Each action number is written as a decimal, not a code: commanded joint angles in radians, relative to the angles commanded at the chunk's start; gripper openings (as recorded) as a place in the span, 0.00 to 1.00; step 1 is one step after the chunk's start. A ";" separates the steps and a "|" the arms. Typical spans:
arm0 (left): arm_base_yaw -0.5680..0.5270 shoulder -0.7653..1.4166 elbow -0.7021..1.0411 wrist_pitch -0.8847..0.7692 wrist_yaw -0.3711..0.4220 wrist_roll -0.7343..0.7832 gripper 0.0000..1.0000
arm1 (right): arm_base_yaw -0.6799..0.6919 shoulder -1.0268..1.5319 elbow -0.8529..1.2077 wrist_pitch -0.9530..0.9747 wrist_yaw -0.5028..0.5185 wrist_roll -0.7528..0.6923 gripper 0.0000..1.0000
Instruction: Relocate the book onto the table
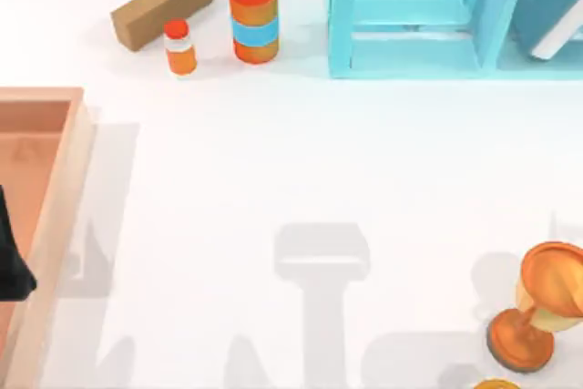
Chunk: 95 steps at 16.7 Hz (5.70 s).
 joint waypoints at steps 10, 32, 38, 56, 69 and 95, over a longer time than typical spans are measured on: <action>0.000 0.000 0.000 0.000 0.000 0.000 1.00 | -0.091 0.363 0.214 0.112 -0.078 0.080 1.00; 0.000 0.000 0.000 0.000 0.000 0.000 1.00 | -0.170 1.909 0.982 0.519 -0.312 0.305 1.00; 0.000 0.000 0.000 0.000 0.000 0.000 1.00 | -0.160 1.942 1.018 0.515 -0.303 0.308 1.00; 0.000 0.000 0.000 0.000 0.000 0.000 1.00 | -0.104 2.266 1.380 0.486 -0.246 0.331 0.70; 0.000 0.000 0.000 0.000 0.000 0.000 1.00 | -0.104 2.266 1.380 0.486 -0.246 0.331 0.00; 0.000 0.000 0.000 0.000 0.000 0.000 1.00 | -0.137 1.178 0.958 -0.175 -0.177 0.294 0.00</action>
